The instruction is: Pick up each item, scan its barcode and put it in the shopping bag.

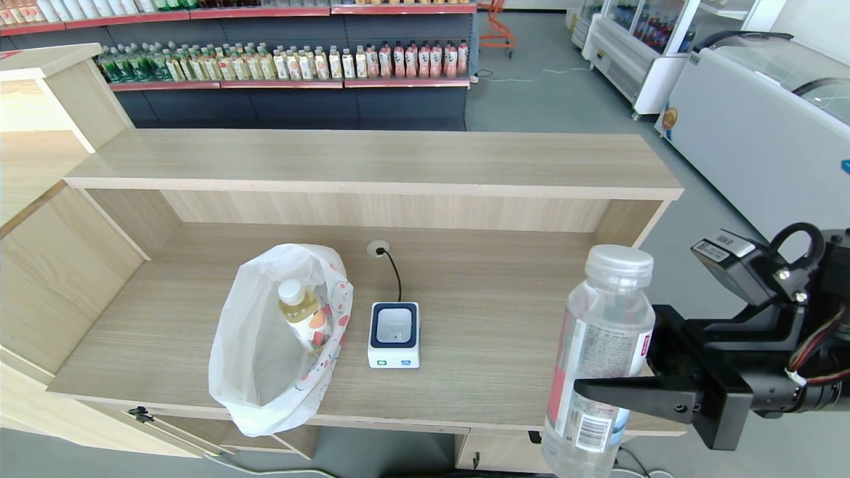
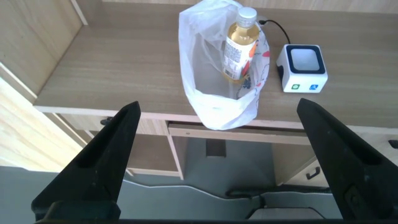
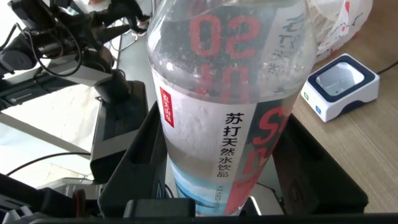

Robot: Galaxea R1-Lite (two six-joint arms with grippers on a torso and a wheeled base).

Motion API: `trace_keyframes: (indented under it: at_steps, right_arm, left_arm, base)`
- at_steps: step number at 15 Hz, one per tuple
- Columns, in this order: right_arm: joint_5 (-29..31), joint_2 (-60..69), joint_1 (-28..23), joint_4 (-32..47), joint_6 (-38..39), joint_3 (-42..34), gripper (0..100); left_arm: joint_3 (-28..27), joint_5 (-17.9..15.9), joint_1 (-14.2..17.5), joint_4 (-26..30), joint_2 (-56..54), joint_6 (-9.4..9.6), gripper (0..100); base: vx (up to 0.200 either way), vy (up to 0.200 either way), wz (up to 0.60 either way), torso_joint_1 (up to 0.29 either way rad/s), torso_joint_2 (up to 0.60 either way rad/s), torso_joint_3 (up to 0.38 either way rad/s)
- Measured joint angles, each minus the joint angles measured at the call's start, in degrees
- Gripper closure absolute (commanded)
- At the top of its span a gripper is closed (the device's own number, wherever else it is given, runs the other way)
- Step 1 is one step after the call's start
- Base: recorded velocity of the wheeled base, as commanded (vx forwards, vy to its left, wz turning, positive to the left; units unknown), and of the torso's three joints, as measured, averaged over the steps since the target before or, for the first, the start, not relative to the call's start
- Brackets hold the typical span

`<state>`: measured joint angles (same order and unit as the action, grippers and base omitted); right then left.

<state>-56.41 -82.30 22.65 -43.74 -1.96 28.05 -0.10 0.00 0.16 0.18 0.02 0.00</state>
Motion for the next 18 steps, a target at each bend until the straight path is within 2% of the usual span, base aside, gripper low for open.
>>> trace_keyframes:
  at_steps: [5, 7, 8, 12, 15, 18]
  right_arm:
    - [0.1, -1.5, 0.0, -2.5, -0.7, 0.3, 100]
    - [1.9, -1.9, -0.8, -2.8, -4.2, -0.1, 100]
    - [5.2, -2.1, -2.3, -2.7, -8.2, -0.4, 100]
    - [29.0, -3.3, -8.7, -5.3, -26.0, -5.9, 100]
    - [34.2, -6.2, -10.9, -13.0, -33.0, -7.8, 100]
    - [40.9, -11.2, -11.7, -27.6, -42.0, -8.1, 100]
  left_arm:
    - [0.0, 0.0, 0.0, 0.0, 0.0, 0.00, 0]
    - [0.0, 0.0, 0.0, 0.0, 0.0, 0.00, 0]
    - [0.0, 0.0, 0.0, 0.0, 0.0, 0.00, 0]
    - [0.0, 0.0, 0.0, 0.0, 0.0, 0.00, 0]
    - [0.0, 0.0, 0.0, 0.0, 0.0, 0.00, 0]
    - [0.0, 0.0, 0.0, 0.0, 0.0, 0.00, 0]
  base:
    - [0.000, 0.000, 0.00, 0.000, 0.00, 0.000]
    - [0.000, 0.000, 0.00, 0.000, 0.00, 0.000]
    - [0.000, 0.000, 0.00, 0.000, 0.00, 0.000]
    - [0.000, 0.000, 0.00, 0.000, 0.00, 0.000]
    - [0.000, 0.000, 0.00, 0.000, 0.00, 0.000]
    - [0.000, 0.000, 0.00, 0.000, 0.00, 0.000]
